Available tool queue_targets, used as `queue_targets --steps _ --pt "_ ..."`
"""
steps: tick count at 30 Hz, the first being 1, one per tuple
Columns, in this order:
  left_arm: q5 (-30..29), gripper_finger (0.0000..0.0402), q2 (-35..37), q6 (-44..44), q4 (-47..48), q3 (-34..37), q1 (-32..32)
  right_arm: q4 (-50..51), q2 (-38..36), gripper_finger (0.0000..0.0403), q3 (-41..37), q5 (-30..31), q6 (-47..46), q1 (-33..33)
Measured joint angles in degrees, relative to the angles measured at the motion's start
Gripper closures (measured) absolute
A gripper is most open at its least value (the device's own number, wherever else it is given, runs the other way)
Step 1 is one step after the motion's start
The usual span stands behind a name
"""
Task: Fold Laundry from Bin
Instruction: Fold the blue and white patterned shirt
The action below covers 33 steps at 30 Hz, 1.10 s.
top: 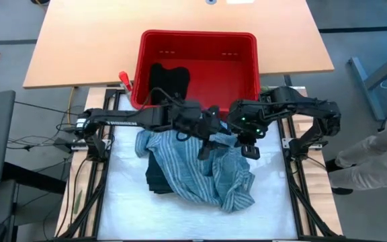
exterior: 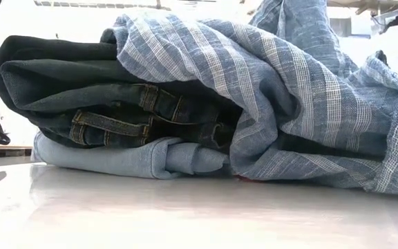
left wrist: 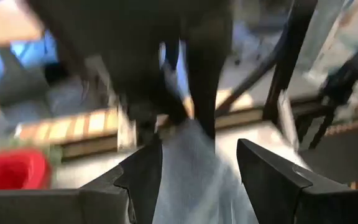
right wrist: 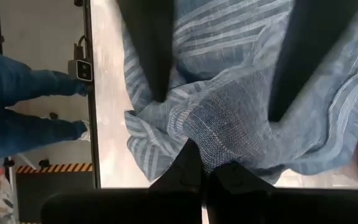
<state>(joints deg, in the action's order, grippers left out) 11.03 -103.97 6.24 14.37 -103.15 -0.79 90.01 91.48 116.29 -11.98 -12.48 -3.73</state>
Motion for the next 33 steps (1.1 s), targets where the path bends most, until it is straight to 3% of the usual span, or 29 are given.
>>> queue_targets --steps 7,16,19,24,29,33 --pt "10.62 0.0205 -5.7 -3.07 0.92 -3.96 -2.04 0.44 0.06 0.0382 0.0 -0.22 -1.14 0.0" --pt "12.22 0.0211 -6.77 -4.12 1.38 -4.92 -2.17 0.18 -0.02 0.0382 0.0 -0.23 -0.97 0.01" --pt "11.98 0.0248 -6.77 -3.75 2.02 -4.92 -2.15 0.18 0.0 0.0367 0.0 -0.32 -0.97 0.5" --pt "9.14 0.0379 -6.77 -4.57 3.02 -4.92 -2.13 0.26 -0.04 0.0314 0.0 -0.3 -1.21 0.92" --pt "9.08 0.0399 -6.21 -5.88 5.22 -5.72 -2.29 -0.38 -0.78 0.0278 0.0 -0.09 -2.28 0.87" --pt "4.86 0.04 -3.28 -2.87 14.18 -10.71 -3.29 -0.2 -3.28 0.0258 0.0 0.54 -7.43 0.44"
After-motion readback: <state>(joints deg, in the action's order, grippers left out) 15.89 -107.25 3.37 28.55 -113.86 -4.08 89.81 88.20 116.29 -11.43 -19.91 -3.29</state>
